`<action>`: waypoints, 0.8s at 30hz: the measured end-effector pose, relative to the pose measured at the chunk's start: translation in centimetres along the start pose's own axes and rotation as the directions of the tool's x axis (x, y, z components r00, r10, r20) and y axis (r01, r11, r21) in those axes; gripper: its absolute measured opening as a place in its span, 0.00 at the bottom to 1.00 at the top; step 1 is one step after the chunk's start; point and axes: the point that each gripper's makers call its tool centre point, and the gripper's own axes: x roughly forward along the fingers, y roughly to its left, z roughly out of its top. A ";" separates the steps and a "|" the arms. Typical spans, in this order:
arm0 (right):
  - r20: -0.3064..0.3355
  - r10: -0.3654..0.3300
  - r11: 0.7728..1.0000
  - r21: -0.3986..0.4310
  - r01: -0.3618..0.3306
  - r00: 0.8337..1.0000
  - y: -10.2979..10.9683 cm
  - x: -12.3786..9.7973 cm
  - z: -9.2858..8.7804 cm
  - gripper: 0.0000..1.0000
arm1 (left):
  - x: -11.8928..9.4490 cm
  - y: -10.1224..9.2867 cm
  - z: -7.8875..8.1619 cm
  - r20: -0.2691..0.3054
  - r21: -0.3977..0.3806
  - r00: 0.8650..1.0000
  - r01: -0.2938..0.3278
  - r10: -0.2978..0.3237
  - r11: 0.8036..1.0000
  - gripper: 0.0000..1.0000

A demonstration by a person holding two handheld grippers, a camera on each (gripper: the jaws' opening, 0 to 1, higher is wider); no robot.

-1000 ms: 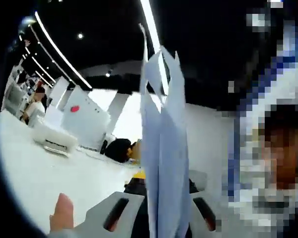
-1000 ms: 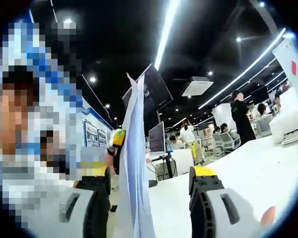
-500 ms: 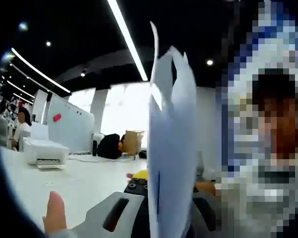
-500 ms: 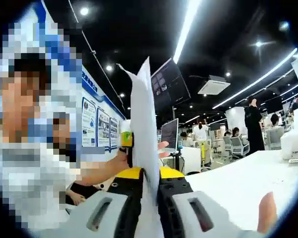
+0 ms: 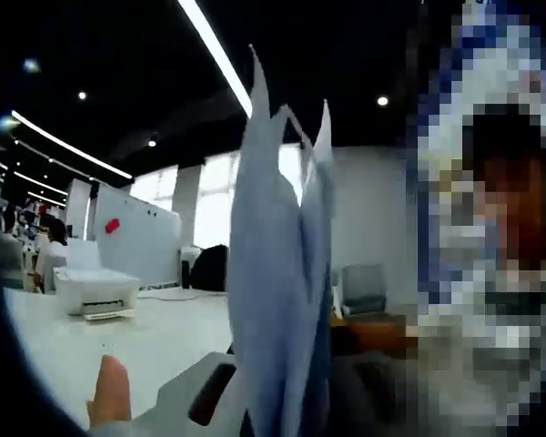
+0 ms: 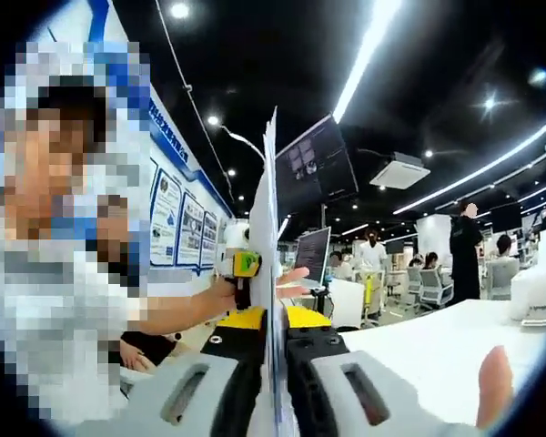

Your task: Organize the stack of printing papers by aligning and flattening the scattered papers on the table

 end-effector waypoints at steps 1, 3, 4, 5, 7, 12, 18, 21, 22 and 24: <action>-0.002 -0.012 1.000 0.007 0.012 1.000 -0.2 0.0 -0.1 0.29 | -0.1 -0.1 0.1 0.011 0.005 1.000 0.007 -0.007 1.000 0.06; -0.044 -0.006 1.000 0.025 0.007 0.999 -0.4 0.1 -1.3 0.33 | -0.1 -0.4 0.8 0.051 0.010 0.998 0.025 -0.025 1.000 0.06; -0.064 0.002 1.000 0.023 -0.001 0.998 -0.3 0.2 -2.0 0.32 | -0.1 -0.6 1.1 0.069 0.002 0.997 0.044 -0.044 0.999 0.06; -0.089 0.001 1.000 0.014 0.001 0.996 -0.4 0.4 -2.6 0.33 | -0.1 -0.9 1.2 0.080 -0.004 0.995 0.066 -0.065 0.998 0.06; -0.106 0.008 1.000 0.017 -0.006 0.994 -0.2 0.9 -3.1 0.33 | 0.0 -1.1 1.0 0.071 -0.002 0.994 0.078 -0.078 0.997 0.06; -0.079 0.077 0.995 0.063 -0.072 0.994 1.1 0.9 -2.6 0.03 | 0.4 -1.5 -0.7 -0.018 0.025 0.997 0.075 -0.074 0.997 0.06; -0.079 0.052 0.997 0.062 -0.047 0.995 0.7 0.3 -2.8 0.00 | 0.5 -0.5 -1.4 -0.043 0.043 0.999 0.022 -0.020 0.999 0.18; -0.054 0.038 0.996 0.084 -0.034 0.998 0.2 -0.5 -2.2 0.00 | -0.3 -0.6 -2.8 -0.086 0.057 0.996 0.001 0.004 0.998 0.29; -0.050 0.034 0.996 0.085 -0.029 0.998 0.0 -0.8 -2.2 0.00 | -0.6 -0.7 -3.3 -0.092 0.056 0.996 0.000 0.005 0.998 0.28; -0.041 0.029 0.994 0.102 -0.025 0.999 -0.2 -1.2 -2.1 0.00 | -1.2 -0.6 -4.3 -0.086 0.055 0.996 -0.018 0.023 0.998 0.28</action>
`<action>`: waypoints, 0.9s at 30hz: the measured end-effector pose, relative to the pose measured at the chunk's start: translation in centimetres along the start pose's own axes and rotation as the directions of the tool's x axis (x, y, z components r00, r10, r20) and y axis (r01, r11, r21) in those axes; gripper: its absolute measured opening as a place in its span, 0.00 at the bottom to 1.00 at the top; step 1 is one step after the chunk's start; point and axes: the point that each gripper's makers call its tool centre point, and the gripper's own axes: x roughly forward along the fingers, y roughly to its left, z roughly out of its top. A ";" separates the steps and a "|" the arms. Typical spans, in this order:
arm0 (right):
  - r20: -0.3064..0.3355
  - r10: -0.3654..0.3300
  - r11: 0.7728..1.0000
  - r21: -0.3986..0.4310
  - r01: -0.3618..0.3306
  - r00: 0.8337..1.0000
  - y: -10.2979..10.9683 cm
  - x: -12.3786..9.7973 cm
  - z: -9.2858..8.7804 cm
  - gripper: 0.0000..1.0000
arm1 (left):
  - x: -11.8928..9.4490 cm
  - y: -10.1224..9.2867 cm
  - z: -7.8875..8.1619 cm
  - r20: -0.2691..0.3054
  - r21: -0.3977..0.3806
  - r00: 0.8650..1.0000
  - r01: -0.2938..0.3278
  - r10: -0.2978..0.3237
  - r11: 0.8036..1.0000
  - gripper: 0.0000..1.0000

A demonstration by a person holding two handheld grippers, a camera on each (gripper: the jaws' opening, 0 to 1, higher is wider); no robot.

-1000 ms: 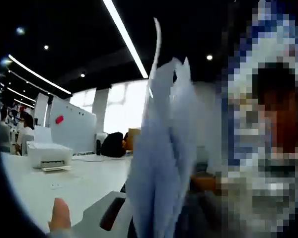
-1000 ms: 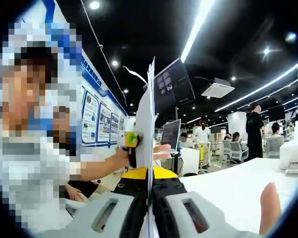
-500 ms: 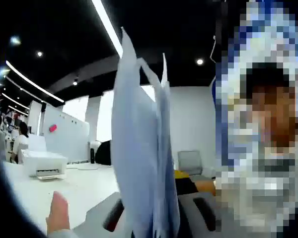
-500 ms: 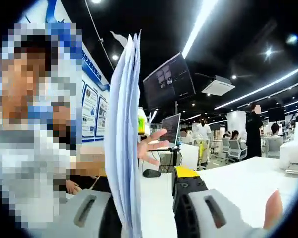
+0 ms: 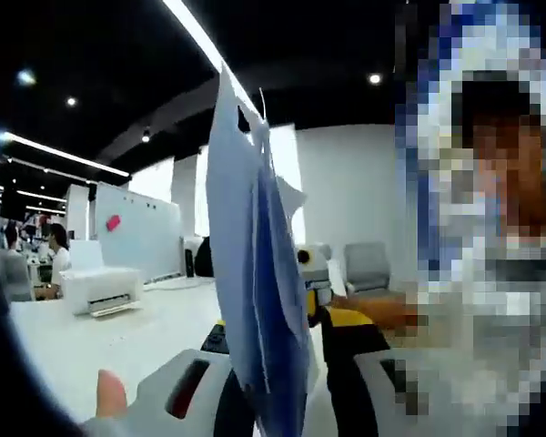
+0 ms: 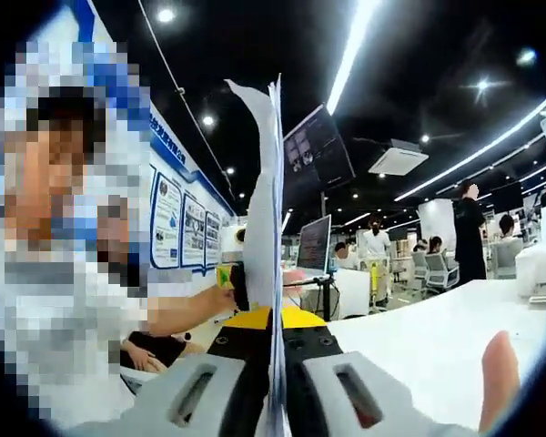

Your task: Organize the stack of printing papers by aligning and flattening the scattered papers on the table

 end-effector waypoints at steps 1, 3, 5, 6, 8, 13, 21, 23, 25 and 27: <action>0.004 0.002 1.000 0.002 -0.002 1.000 0.0 0.0 -0.1 0.00 | -0.2 0.1 -0.5 0.002 -0.009 1.000 -0.007 0.007 1.000 0.27; 0.013 0.001 1.000 0.009 -0.001 1.000 0.1 0.0 -0.3 0.00 | -0.2 0.5 -1.1 0.030 -0.048 0.999 -0.022 0.023 0.999 0.23; 0.025 0.003 1.000 0.019 -0.004 1.000 0.2 -0.1 -0.6 0.00 | -0.3 0.9 -1.7 0.024 -0.056 0.999 -0.043 0.045 0.997 0.07; 0.039 0.005 1.000 0.023 -0.006 0.999 0.3 -0.1 -0.6 0.00 | -0.5 1.1 -1.5 0.037 -0.066 0.998 -0.040 0.042 0.997 0.06; 0.044 -0.005 1.000 0.004 0.004 0.999 0.4 -0.3 -0.6 0.00 | -0.4 1.2 -1.3 0.034 -0.103 0.999 -0.031 0.034 0.994 0.06; 0.077 -0.048 0.997 -0.058 0.052 0.996 -0.6 -0.3 1.4 0.00 | 0.3 1.9 0.6 0.014 -0.050 0.999 -0.051 0.051 0.997 0.07; 0.021 -0.135 0.987 -0.089 0.136 0.991 -1.7 -1.9 -0.7 0.22 | -0.5 2.5 -1.0 -0.009 -0.007 0.992 -0.128 0.127 0.992 0.22; 0.007 -0.155 0.984 -0.090 0.155 0.988 -1.7 -2.3 -0.6 0.22 | -0.9 2.8 -1.0 -0.008 -0.013 0.987 -0.160 0.160 0.987 0.22; 0.002 -0.188 0.979 -0.083 0.187 0.982 -2.0 -3.0 -0.2 0.22 | -1.3 2.7 -0.9 0.003 0.007 0.985 -0.171 0.171 0.985 0.21; -0.001 -0.200 0.978 -0.066 0.200 0.980 -2.0 -3.3 0.1 0.22 | -1.7 3.1 -0.5 0.015 0.013 0.974 -0.224 0.224 0.974 0.22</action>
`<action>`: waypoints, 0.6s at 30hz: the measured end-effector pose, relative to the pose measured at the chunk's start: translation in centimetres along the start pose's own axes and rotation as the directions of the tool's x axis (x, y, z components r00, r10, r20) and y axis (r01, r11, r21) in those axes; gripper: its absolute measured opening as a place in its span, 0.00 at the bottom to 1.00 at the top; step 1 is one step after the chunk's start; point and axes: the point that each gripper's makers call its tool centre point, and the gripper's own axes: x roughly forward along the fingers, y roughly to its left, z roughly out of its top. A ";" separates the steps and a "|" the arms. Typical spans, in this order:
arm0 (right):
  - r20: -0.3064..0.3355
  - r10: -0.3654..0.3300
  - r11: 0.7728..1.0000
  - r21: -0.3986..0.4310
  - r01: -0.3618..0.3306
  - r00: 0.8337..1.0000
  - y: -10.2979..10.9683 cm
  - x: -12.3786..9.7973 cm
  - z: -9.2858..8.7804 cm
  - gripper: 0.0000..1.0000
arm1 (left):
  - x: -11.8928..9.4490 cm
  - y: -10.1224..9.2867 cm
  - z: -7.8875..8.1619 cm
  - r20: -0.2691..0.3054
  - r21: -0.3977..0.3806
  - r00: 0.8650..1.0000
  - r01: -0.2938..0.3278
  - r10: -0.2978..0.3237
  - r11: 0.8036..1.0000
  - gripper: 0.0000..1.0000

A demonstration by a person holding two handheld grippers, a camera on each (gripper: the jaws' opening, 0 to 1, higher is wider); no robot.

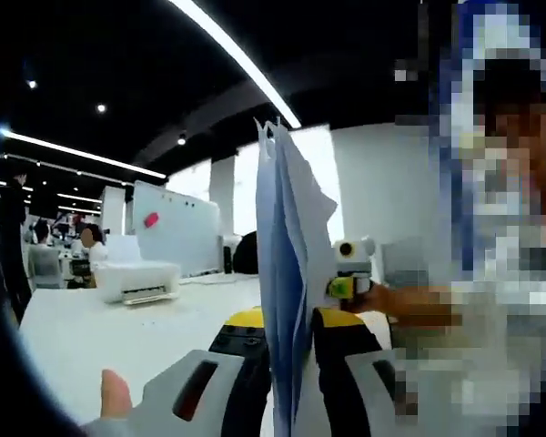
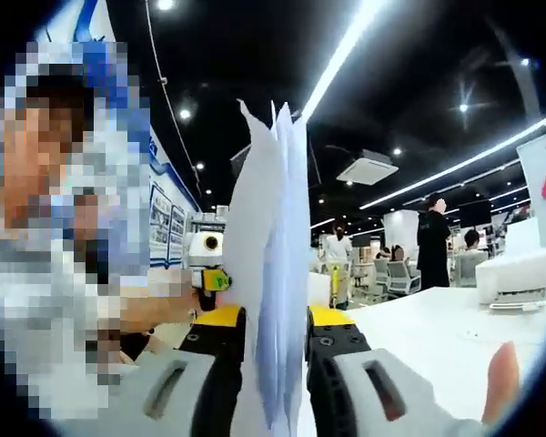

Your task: Organize the stack of printing papers by aligning and flattening the scattered papers on the table

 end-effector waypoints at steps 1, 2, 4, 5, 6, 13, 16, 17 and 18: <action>-0.007 -0.023 1.000 0.021 0.023 1.000 -0.2 -0.1 0.0 0.22 | -0.2 0.1 0.1 0.002 0.005 1.000 -0.019 0.019 1.000 0.22; -0.009 -0.029 0.999 0.021 0.030 1.000 -0.2 -0.2 0.0 0.23 | -0.3 0.2 0.1 0.003 0.003 0.999 -0.033 0.033 0.999 0.22; -0.015 -0.093 0.995 0.030 0.093 0.996 -0.9 -0.2 -0.1 0.24 | 0.0 0.3 0.9 0.063 -0.041 0.996 -0.063 0.065 0.997 0.22; -0.008 -0.075 0.997 0.024 0.075 0.997 -0.3 0.0 -0.1 0.25 | 0.4 0.0 1.2 0.090 -0.069 0.994 -0.050 0.056 0.996 0.23; -0.004 -0.085 0.996 0.017 0.085 0.996 -0.2 0.4 -0.1 0.27 | 0.7 -0.1 1.2 0.094 -0.072 0.994 -0.044 0.051 0.996 0.23; -0.027 -0.148 0.989 -0.021 0.148 0.989 -1.2 -0.7 0.1 0.28 | 0.4 0.5 1.2 0.106 -0.060 0.992 -0.067 0.074 0.996 0.23; -0.017 -0.132 0.991 -0.029 0.131 0.991 -1.0 -0.6 0.4 0.14 | 0.6 0.4 1.0 0.108 -0.072 0.992 -0.053 0.060 0.996 0.22; -0.015 -0.124 0.992 -0.032 0.123 0.992 -1.0 -0.6 0.4 0.09 | 0.6 0.3 0.9 0.108 -0.063 0.992 -0.057 0.064 0.996 0.22; -0.008 -0.090 0.996 -0.023 0.090 0.996 -0.6 -0.6 0.5 0.06 | 0.6 0.4 1.0 0.109 -0.059 0.992 -0.059 0.065 0.997 0.22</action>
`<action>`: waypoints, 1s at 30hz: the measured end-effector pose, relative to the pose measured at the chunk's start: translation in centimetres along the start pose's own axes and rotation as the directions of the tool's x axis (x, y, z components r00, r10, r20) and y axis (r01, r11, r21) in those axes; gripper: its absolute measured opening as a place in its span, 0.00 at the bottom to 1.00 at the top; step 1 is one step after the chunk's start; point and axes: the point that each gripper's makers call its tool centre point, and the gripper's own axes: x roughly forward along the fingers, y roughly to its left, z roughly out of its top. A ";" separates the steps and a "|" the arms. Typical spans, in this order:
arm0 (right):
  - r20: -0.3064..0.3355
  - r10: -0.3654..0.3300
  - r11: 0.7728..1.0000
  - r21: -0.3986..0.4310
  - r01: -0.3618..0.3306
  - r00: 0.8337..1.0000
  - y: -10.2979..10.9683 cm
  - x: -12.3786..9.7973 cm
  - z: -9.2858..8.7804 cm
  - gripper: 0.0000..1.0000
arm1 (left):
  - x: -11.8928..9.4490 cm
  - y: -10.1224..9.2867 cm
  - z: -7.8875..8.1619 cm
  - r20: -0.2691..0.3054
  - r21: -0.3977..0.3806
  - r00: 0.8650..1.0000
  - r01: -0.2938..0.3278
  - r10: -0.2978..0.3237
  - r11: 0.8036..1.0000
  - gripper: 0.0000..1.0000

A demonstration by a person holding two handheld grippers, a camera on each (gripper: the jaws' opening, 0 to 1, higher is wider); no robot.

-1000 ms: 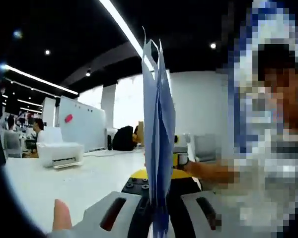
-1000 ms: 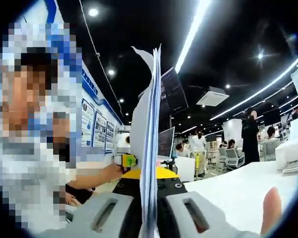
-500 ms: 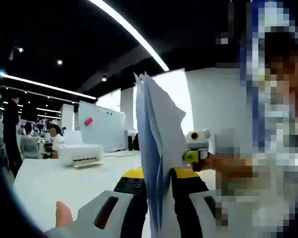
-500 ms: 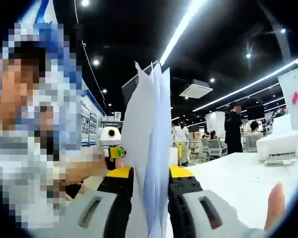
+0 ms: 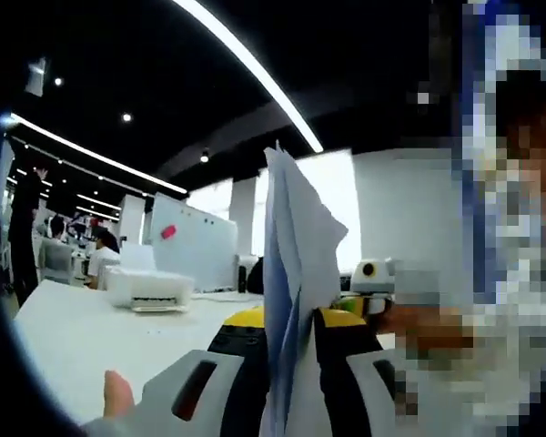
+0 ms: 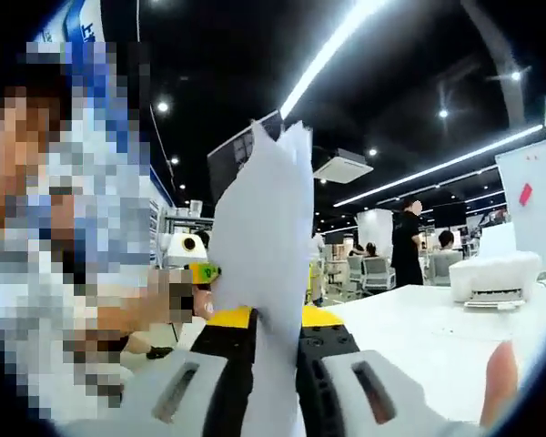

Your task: Organize the stack of printing papers by aligning and flattening the scattered papers on the table

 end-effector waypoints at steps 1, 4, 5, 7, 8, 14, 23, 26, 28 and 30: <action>0.007 0.019 0.999 0.029 -0.019 1.000 0.3 0.0 0.1 0.01 | -0.1 0.1 0.0 -0.005 -0.011 1.000 0.004 -0.005 1.000 0.23; 0.024 0.066 0.994 0.082 -0.068 0.998 0.8 -0.2 0.1 0.00 | -0.6 -0.1 -0.1 0.000 -0.014 1.000 0.023 -0.022 1.000 0.24; 0.031 0.088 0.993 0.074 -0.090 0.996 1.3 -0.2 0.2 0.00 | -0.6 -0.3 -0.2 0.007 -0.025 0.999 0.044 -0.044 0.999 0.25; 0.035 0.120 0.990 0.068 -0.122 0.992 1.8 -0.1 0.2 0.00 | -0.8 -1.0 -0.2 0.028 -0.041 0.995 0.095 -0.094 0.995 0.25; 0.039 0.129 0.989 0.070 -0.131 0.991 2.0 -0.1 0.2 0.00 | -0.8 -1.0 -0.2 0.032 -0.043 0.995 0.097 -0.095 0.994 0.25; 0.063 0.162 0.984 0.064 -0.166 0.985 2.3 0.0 0.2 0.39 | -1.1 -2.0 -0.5 0.025 -0.043 0.986 0.168 -0.167 0.985 0.09; 0.018 0.206 0.976 0.063 -0.207 0.978 1.6 0.2 -0.9 0.39 | -0.7 -3.7 -0.3 0.006 -0.002 0.968 0.249 -0.249 0.969 0.06; 0.025 0.299 0.952 0.067 -0.300 0.954 3.5 0.1 -0.9 0.00 | -0.7 -4.2 -0.3 0.008 -0.009 0.959 0.283 -0.283 0.959 0.06; 0.029 0.314 0.948 0.053 -0.315 0.949 4.0 0.1 -0.8 0.00 | -0.7 -3.8 -0.2 0.014 -0.006 0.964 0.266 -0.265 0.964 0.07; 0.022 0.306 0.951 0.031 -0.307 0.952 4.0 0.1 -0.7 0.00 | -0.9 -3.4 -0.2 0.016 -0.004 0.970 0.244 -0.244 0.970 0.15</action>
